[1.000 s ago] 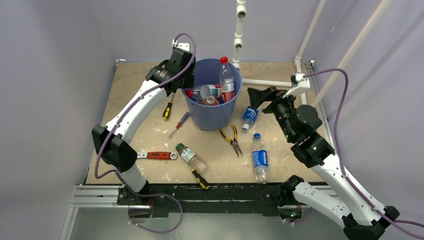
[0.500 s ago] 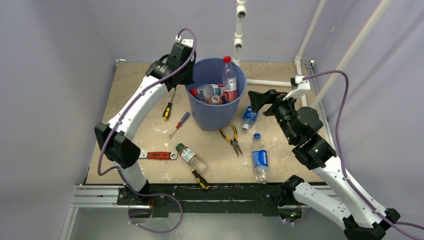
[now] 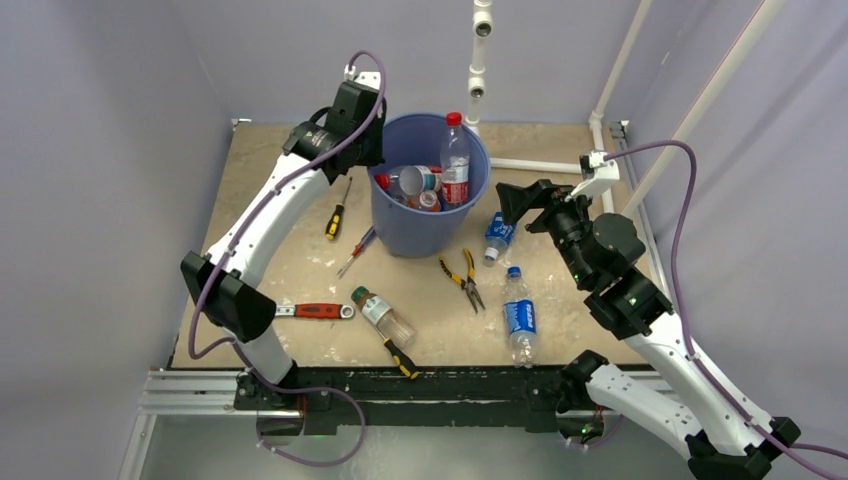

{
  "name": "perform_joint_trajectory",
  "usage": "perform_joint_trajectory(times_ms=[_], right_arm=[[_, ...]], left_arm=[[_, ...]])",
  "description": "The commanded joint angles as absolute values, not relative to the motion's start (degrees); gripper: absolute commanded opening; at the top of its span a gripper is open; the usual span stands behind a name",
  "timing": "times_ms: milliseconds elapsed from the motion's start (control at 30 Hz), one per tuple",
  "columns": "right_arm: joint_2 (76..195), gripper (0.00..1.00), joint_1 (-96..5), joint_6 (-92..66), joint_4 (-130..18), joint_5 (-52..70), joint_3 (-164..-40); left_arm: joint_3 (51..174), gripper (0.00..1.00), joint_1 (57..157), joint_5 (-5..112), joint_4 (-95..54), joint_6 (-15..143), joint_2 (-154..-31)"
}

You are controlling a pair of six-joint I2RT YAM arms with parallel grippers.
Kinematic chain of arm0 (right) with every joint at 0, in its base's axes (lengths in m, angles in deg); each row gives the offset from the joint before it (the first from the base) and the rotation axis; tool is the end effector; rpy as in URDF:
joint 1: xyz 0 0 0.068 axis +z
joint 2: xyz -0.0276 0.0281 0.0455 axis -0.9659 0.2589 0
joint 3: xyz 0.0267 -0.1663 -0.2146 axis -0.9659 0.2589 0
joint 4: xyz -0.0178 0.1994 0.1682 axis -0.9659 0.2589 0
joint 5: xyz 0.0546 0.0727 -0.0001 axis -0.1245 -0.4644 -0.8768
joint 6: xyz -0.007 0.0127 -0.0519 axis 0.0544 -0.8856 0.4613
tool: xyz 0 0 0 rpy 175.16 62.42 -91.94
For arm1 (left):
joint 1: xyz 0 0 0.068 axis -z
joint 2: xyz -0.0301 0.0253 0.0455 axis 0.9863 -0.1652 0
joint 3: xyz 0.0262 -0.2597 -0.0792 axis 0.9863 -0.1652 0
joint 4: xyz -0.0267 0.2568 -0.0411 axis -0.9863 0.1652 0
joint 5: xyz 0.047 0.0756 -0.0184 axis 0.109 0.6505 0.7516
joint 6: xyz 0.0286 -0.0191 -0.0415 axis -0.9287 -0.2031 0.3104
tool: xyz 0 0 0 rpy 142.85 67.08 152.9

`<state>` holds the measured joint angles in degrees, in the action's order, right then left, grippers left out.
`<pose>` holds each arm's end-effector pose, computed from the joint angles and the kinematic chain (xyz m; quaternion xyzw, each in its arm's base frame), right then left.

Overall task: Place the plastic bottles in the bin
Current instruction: Pick up the trash bin from the center of the board.

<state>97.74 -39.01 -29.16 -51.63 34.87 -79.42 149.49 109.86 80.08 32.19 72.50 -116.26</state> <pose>0.1416 0.0889 0.4039 0.0410 0.6786 0.2615 0.6851 0.3308 -0.1734 0.4067 0.0036 0.8982 -0.0451 0.4372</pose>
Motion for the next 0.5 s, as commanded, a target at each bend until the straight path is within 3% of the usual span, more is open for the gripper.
perform_joint_trajectory(times_ms=[0, 467], right_arm=[[97.0, 0.89, -39.0, -28.5, -52.4, 35.3, -79.4], [96.5, 0.89, -38.9, -28.6, -52.0, 35.6, -78.8]], left_arm=[[148.7, 0.00, 109.2, 82.0, 21.8, 75.2, -107.4], [147.9, 0.00, 109.2, 81.3, 19.1, 77.9, -105.4]])
